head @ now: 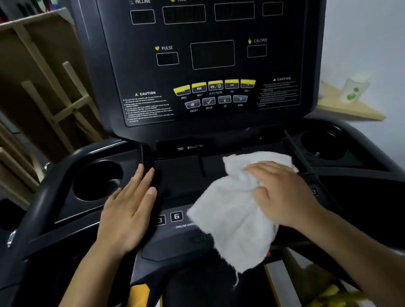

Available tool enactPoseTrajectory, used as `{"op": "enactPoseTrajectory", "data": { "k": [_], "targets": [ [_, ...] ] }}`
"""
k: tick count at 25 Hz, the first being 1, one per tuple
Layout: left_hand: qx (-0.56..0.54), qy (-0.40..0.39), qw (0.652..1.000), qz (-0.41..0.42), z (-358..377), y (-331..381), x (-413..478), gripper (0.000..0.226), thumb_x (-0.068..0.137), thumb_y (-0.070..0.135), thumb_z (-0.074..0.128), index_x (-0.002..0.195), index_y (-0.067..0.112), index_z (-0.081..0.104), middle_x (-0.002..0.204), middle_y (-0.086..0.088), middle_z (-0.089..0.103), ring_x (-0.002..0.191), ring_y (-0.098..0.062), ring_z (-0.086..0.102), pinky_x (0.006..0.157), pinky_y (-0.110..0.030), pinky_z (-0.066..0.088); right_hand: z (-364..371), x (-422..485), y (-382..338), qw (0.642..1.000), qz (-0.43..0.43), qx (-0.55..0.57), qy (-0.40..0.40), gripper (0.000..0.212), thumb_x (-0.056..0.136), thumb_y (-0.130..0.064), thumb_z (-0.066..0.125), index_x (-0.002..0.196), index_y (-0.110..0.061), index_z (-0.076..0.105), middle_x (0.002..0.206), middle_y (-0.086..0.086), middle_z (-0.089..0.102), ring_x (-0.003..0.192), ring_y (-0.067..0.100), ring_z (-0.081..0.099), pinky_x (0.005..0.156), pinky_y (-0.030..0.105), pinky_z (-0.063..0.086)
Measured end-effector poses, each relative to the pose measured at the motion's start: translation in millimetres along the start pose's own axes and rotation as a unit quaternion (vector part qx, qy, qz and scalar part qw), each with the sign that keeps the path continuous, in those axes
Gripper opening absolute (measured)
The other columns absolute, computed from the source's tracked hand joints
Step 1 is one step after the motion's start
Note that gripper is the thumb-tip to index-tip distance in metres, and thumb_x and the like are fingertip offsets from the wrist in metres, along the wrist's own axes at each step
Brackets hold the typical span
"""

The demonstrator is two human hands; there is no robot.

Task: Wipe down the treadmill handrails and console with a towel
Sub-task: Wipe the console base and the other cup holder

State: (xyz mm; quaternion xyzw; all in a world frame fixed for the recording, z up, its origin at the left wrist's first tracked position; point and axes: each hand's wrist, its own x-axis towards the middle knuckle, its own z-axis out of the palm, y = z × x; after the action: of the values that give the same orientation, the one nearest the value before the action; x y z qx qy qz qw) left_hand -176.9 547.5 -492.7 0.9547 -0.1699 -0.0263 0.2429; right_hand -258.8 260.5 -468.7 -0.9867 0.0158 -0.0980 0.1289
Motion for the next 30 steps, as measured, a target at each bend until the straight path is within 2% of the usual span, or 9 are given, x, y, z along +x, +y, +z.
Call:
{"op": "enactPoseTrajectory", "data": {
  "k": [3,6,9,12,15,20,24,27,30],
  "targets": [
    [0.102,-0.027,0.994,-0.037,8.5,19.6,5.9,0.09,0.076,0.066,-0.003,0.156,0.031,0.019,0.165,0.007,0.0,0.153,-0.02,-0.004,0.122,-0.049,-0.002,-1.0,8.5,16.7,0.997,0.074,0.0,0.015,0.055,0.075,-0.021,0.033,0.119,-0.015,0.066,0.119,-0.002,0.067,0.117,0.019,0.056,0.097,0.032,0.042],
    [0.199,-0.033,0.978,0.053,30.1,66.2,3.5,0.085,0.083,0.058,-0.008,0.156,0.026,0.021,0.165,0.0,0.012,0.153,-0.026,-0.005,0.119,-0.056,-0.009,10.4,0.3,-14.7,1.0,0.017,-0.004,0.019,0.059,0.078,-0.025,0.027,0.122,-0.019,0.065,0.127,-0.007,0.063,0.122,0.017,0.052,0.106,0.033,0.035],
    [0.203,-0.055,0.973,0.097,44.3,90.3,6.2,0.088,0.082,0.062,-0.014,0.157,0.025,0.013,0.165,-0.006,0.009,0.153,-0.023,0.0,0.122,-0.05,-0.001,2.1,-10.2,11.3,0.998,-0.052,-0.011,-0.022,0.063,0.077,-0.025,0.025,0.128,-0.022,0.061,0.135,-0.011,0.057,0.127,0.014,0.047,0.11,0.035,0.034],
    [0.216,-0.065,0.967,0.121,42.5,87.0,9.6,0.089,0.083,0.068,-0.012,0.157,0.026,0.011,0.165,-0.01,0.008,0.153,-0.026,0.002,0.123,-0.045,0.005,-16.2,4.5,67.3,0.996,-0.048,-0.076,-0.019,0.061,0.077,-0.022,0.027,0.122,-0.012,0.066,0.131,0.004,0.062,0.122,0.027,0.057,0.107,0.041,0.04],
    [0.217,-0.061,0.966,0.129,42.4,85.8,7.1,0.084,0.087,0.069,-0.004,0.156,0.026,0.02,0.163,-0.009,0.018,0.152,-0.029,0.01,0.123,-0.044,0.01,-26.7,35.8,64.6,0.987,0.02,-0.134,-0.083,0.048,0.09,-0.016,0.036,0.132,-0.018,0.058,0.149,-0.001,0.045,0.136,0.02,0.042,0.112,0.032,0.033],
    [0.215,-0.079,0.961,0.157,44.7,96.1,1.1,0.081,0.089,0.07,0.001,0.157,0.029,0.016,0.164,-0.004,0.018,0.151,-0.033,0.013,0.121,-0.05,0.013,-23.5,-4.8,46.9,0.998,0.006,-0.034,-0.061,0.046,0.086,-0.002,0.047,0.128,-0.014,0.062,0.138,-0.003,0.055,0.131,0.019,0.047,0.109,0.028,0.033],
    [0.196,-0.098,0.952,0.213,52.9,112.2,6.8,0.082,0.087,0.069,-0.007,0.157,0.029,0.002,0.166,-0.001,0.003,0.153,-0.025,0.002,0.123,-0.048,0.005,-26.2,-2.9,80.8,0.996,-0.013,-0.067,-0.052,0.054,0.081,-0.002,0.042,0.131,-0.015,0.06,0.138,0.0,0.056,0.128,0.024,0.051,0.109,0.034,0.035],
    [0.192,-0.104,0.949,0.226,54.5,117.2,14.7,0.083,0.085,0.07,-0.011,0.157,0.031,0.003,0.166,0.001,0.006,0.153,-0.023,0.003,0.122,-0.049,0.006,-26.2,39.9,74.7,0.994,0.051,-0.057,-0.084,0.054,0.087,-0.003,0.044,0.136,-0.022,0.055,0.146,-0.005,0.047,0.135,0.015,0.041,0.113,0.031,0.031],
    [0.188,-0.086,0.952,0.224,57.4,115.7,11.6,0.077,0.09,0.068,-0.007,0.157,0.031,0.004,0.165,0.001,0.01,0.153,-0.022,0.006,0.123,-0.045,0.008,-20.8,15.9,57.1,0.996,0.009,-0.056,-0.072,0.05,0.086,-0.004,0.044,0.133,-0.016,0.058,0.14,-0.002,0.054,0.131,0.017,0.046,0.112,0.028,0.029]
  ]
}}
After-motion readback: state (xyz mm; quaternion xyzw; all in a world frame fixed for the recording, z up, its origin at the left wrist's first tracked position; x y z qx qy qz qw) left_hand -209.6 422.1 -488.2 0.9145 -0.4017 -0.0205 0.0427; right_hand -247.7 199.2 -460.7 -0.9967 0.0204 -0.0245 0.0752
